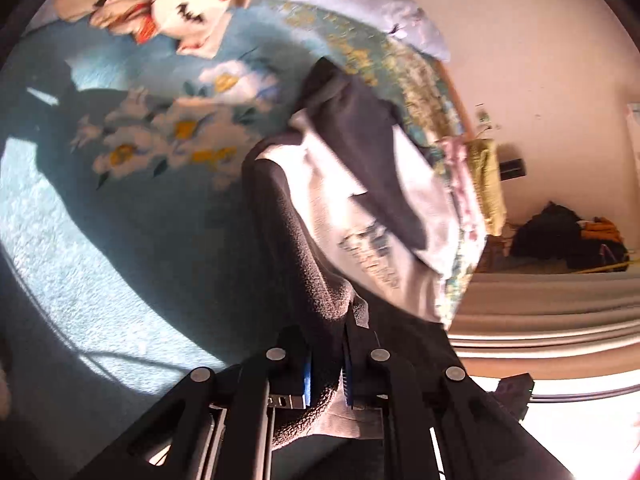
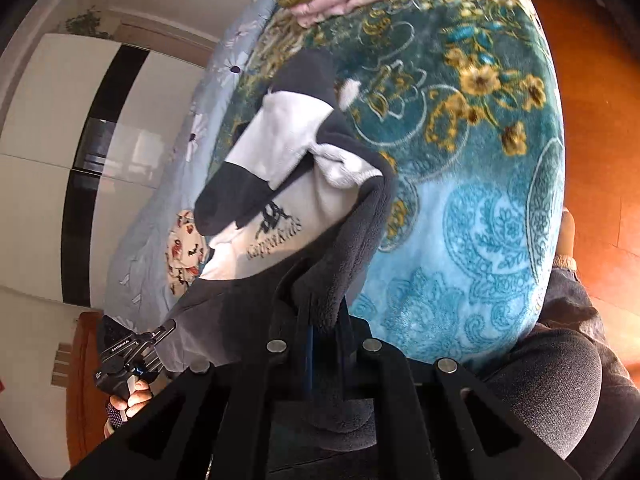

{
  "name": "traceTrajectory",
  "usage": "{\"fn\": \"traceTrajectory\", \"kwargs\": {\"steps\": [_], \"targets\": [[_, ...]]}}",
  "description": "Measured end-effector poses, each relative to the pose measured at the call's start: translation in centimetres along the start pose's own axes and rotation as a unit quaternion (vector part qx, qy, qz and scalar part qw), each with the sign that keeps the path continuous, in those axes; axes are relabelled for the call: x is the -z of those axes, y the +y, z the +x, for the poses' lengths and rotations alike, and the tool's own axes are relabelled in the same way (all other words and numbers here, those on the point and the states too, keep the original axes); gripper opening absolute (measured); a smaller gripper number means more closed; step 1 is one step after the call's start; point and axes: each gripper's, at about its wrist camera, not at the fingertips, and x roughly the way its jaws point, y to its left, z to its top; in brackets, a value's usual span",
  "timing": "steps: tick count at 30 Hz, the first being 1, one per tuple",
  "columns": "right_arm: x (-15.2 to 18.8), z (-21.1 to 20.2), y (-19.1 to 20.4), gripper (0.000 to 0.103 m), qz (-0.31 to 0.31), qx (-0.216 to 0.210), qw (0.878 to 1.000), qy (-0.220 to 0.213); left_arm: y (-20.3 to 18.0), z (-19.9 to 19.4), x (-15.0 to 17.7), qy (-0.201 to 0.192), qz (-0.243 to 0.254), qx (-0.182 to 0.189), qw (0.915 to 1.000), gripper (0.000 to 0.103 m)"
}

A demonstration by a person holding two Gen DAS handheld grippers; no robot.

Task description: Fold clothes

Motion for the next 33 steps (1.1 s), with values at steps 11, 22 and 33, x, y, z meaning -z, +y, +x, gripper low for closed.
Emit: {"fn": "traceTrajectory", "kwargs": {"steps": [11,22,33], "targets": [[6.5,-11.1,1.8,0.008,-0.032,-0.051,0.997,-0.051,-0.5,-10.0,7.8,0.083,0.023,0.04,0.9955,0.011],[4.6,-6.7,-2.9,0.008,0.061,-0.017,0.998,0.003,5.5,-2.1,3.1,0.133,-0.13,0.033,0.982,0.011],[-7.6,2.5,-4.7,0.012,0.167,0.018,0.986,0.001,8.8,5.1,-6.8,0.07,-0.278,0.045,0.9571,0.014]]}}
